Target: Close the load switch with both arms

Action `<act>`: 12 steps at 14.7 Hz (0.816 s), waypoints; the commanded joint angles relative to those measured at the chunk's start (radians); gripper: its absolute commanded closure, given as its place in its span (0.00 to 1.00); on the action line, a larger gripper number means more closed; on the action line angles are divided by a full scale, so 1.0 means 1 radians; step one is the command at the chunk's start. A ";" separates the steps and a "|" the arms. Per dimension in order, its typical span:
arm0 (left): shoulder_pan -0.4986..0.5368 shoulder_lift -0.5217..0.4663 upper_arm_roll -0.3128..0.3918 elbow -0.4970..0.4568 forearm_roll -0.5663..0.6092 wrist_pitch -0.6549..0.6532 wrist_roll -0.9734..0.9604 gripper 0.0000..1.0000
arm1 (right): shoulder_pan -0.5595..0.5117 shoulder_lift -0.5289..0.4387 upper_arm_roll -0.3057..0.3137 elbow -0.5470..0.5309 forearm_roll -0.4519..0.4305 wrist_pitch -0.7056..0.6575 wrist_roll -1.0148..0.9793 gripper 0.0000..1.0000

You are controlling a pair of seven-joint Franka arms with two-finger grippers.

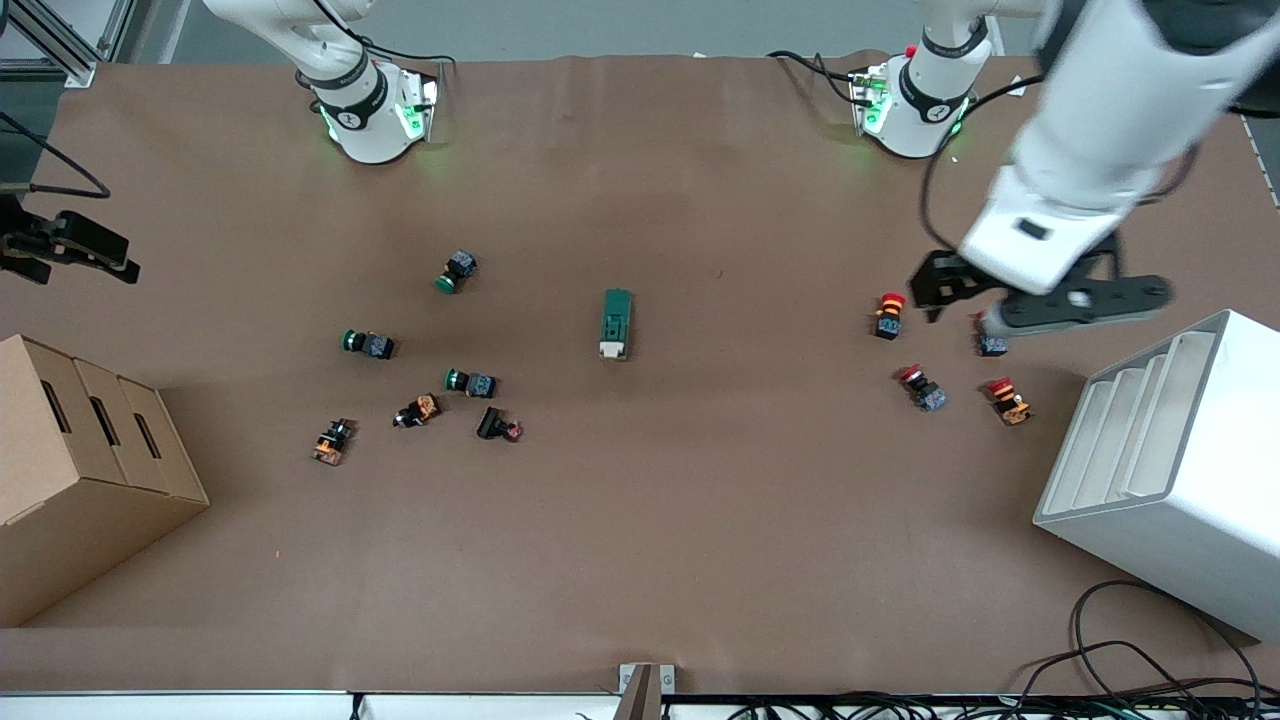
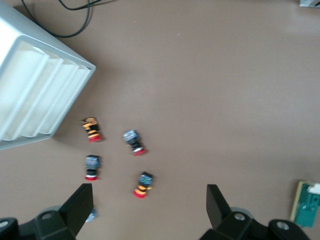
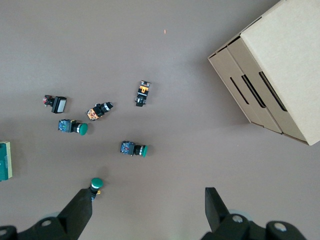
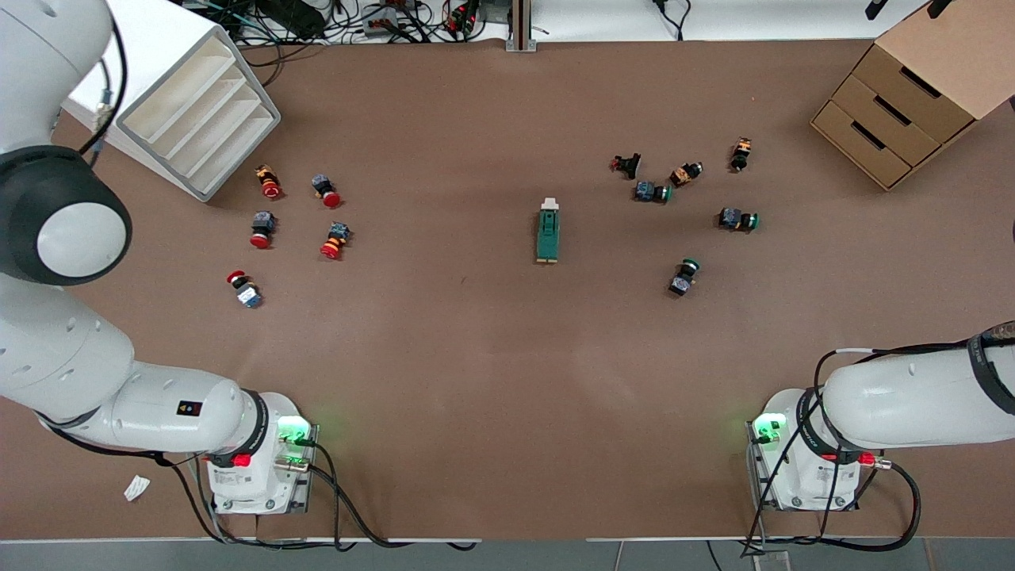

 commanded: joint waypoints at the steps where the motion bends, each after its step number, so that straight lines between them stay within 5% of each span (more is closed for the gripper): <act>1: 0.066 -0.044 -0.011 -0.003 -0.062 -0.045 0.112 0.00 | -0.013 -0.031 0.022 -0.024 -0.023 0.000 -0.010 0.00; 6: 0.094 -0.128 0.084 -0.029 -0.151 -0.059 0.247 0.00 | -0.015 -0.030 0.022 -0.007 -0.028 0.000 -0.022 0.00; 12: 0.097 -0.260 0.156 -0.183 -0.205 -0.062 0.410 0.00 | -0.015 -0.027 0.022 0.013 -0.028 -0.031 -0.018 0.00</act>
